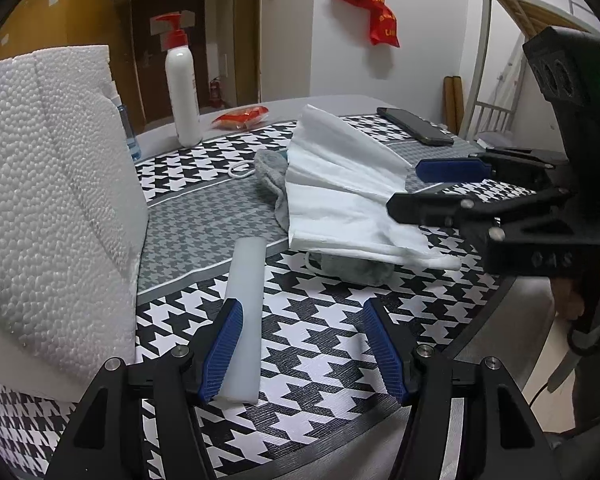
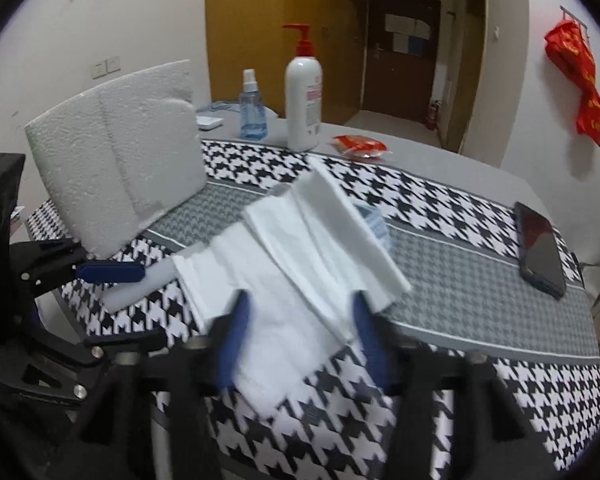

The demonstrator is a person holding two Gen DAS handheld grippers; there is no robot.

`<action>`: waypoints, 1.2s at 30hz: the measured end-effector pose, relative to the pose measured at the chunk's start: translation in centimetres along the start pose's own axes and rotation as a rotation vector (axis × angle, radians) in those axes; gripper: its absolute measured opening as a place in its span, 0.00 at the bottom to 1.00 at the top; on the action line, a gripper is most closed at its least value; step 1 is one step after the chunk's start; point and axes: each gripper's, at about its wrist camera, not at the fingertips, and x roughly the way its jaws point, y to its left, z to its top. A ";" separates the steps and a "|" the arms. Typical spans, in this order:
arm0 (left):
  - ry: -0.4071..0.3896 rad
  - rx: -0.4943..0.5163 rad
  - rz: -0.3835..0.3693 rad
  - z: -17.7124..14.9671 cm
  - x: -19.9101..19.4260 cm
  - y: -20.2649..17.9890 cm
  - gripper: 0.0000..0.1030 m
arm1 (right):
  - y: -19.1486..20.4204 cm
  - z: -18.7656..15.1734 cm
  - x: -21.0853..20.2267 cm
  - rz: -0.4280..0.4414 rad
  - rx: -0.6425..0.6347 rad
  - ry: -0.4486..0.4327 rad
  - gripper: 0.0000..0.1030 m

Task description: Organize soft objects

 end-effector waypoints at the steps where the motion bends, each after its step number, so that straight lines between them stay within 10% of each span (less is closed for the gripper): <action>1: -0.001 -0.002 -0.002 0.0 0.0 0.1 0.62 | 0.3 0.0 0.0 0.010 -0.009 -0.001 0.61; 36: 0.009 -0.009 -0.012 0.0 0.1 0.4 0.62 | 2.2 -1.2 0.8 -0.151 -0.203 0.022 0.54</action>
